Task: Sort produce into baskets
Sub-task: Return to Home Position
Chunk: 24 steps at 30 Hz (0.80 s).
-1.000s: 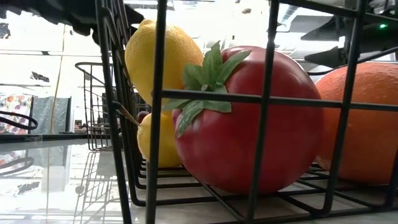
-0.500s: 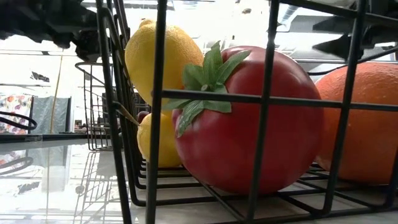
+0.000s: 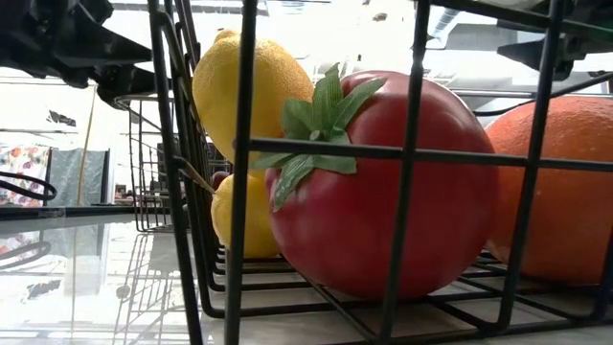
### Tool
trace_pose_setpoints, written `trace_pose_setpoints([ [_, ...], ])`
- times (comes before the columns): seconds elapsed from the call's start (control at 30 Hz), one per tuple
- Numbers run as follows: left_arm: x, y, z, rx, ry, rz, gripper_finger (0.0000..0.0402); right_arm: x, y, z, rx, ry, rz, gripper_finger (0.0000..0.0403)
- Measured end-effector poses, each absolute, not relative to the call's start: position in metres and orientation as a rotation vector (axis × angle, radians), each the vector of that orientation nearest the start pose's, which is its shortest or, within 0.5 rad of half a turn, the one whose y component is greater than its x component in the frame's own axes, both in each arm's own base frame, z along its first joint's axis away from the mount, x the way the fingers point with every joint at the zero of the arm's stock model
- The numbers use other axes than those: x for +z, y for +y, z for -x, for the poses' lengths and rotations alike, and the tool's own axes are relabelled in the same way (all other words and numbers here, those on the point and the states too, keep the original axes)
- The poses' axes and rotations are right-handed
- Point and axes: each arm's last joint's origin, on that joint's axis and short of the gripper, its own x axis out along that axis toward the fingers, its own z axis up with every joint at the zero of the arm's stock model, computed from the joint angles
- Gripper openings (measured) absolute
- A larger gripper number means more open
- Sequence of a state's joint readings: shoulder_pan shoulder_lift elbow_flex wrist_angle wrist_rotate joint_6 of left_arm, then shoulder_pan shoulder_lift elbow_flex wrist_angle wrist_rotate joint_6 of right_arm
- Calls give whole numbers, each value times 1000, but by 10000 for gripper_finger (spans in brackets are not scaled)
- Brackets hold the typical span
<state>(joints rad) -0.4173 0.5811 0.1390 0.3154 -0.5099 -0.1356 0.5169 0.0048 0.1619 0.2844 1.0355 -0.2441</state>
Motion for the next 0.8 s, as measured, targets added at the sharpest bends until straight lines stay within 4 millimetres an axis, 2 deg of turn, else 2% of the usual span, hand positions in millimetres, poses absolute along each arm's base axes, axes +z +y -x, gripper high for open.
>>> trace_pose_setpoints([
  [0.23, 192, -48, -119, 15, 74, 89, 305, 239, 6, -66, -617, -243, -38, 368],
  [0.3, 193, -50, -116, -8, 69, 69, 305, 238, 7, -67, -618, -231, -24, 368],
  [0.47, 193, -53, -110, -60, 77, -8, 304, 237, 7, -67, -597, -260, -119, 368],
  [0.8, 202, -54, -95, -197, -9, -37, 304, 236, 7, -68, -596, -232, -61, 368],
])
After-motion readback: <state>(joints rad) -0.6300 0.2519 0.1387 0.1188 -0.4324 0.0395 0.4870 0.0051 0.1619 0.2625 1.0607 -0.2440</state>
